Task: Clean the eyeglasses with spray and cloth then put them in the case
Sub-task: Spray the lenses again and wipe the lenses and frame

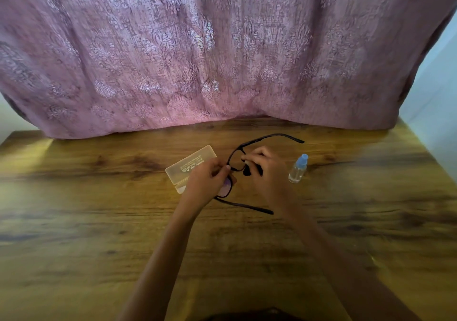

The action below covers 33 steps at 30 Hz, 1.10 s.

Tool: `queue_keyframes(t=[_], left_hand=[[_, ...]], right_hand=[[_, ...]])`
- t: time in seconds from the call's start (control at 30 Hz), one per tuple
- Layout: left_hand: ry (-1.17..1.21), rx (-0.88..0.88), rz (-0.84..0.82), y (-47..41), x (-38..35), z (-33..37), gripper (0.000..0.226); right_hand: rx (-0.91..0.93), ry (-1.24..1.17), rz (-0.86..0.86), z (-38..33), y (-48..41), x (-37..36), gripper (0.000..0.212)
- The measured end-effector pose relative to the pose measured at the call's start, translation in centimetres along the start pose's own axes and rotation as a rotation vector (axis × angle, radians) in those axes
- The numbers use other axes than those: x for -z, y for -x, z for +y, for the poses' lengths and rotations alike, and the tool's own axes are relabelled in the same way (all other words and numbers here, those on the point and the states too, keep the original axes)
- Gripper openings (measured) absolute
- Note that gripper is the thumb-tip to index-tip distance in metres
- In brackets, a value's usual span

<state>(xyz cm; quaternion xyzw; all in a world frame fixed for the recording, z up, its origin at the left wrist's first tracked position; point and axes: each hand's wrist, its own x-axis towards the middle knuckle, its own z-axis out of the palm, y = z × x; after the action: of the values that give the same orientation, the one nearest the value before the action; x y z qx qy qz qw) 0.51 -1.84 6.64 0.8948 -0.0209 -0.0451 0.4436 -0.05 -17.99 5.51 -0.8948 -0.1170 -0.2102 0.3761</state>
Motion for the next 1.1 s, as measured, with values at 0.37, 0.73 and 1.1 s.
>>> queue_keyframes(t=[0.37,0.73,1.1], left_hand=[[0.032,-0.044,-0.030,0.2,0.1,0.5,0.023],[-0.038,-0.095,0.009,0.5,0.3,0.8,0.012],[0.119,0.118,0.096,-1.1,0.0,0.9,0.021]], right_hand=[[0.046,-0.030,-0.079,-1.8,0.4,0.1,0.017],[-0.026,0.010,0.063,-1.0,-0.4,0.2,0.019],[-0.227,-0.513,-0.264,-1.2,0.9,1.4,0.034]])
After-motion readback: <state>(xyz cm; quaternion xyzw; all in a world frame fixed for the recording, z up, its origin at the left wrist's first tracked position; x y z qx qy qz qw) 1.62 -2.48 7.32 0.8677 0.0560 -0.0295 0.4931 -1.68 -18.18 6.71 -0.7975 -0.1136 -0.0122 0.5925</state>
